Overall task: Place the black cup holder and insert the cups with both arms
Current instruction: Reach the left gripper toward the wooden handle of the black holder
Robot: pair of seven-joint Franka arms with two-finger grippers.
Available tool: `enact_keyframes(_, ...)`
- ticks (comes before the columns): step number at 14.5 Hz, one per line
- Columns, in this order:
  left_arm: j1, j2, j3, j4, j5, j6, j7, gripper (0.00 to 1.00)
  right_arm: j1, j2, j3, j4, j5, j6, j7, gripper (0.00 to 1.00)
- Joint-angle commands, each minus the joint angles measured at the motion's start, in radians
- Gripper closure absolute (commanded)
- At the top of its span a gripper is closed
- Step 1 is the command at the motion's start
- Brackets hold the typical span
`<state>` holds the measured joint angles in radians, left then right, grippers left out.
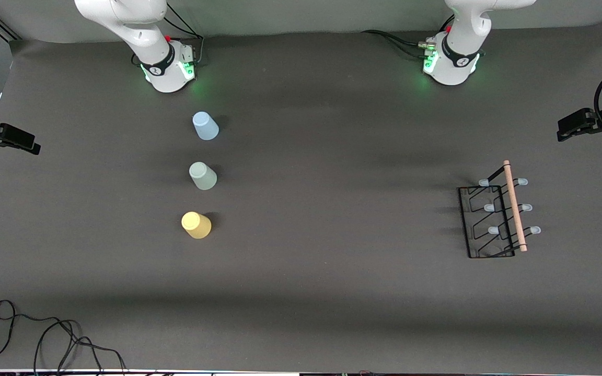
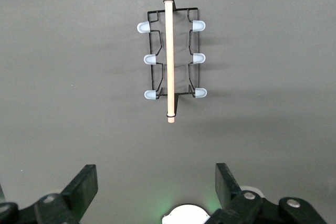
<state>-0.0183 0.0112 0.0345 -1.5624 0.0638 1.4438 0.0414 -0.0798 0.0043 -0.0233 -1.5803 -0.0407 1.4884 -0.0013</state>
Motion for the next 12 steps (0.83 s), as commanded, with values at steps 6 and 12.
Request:
enact_keyframes(6, -0.008, 0.001, -0.001, 0.008, -0.002, -0.011, 0.009, 0.00, -0.009, 0.014, 0.005, 0.029, 0.022, -0.016, 0.014, 0.00)
enact_keyframes(12, 0.001, 0.015, -0.001, -0.016, -0.030, 0.087, 0.012, 0.00, -0.011, 0.013, 0.003, 0.028, 0.022, -0.017, 0.015, 0.00)
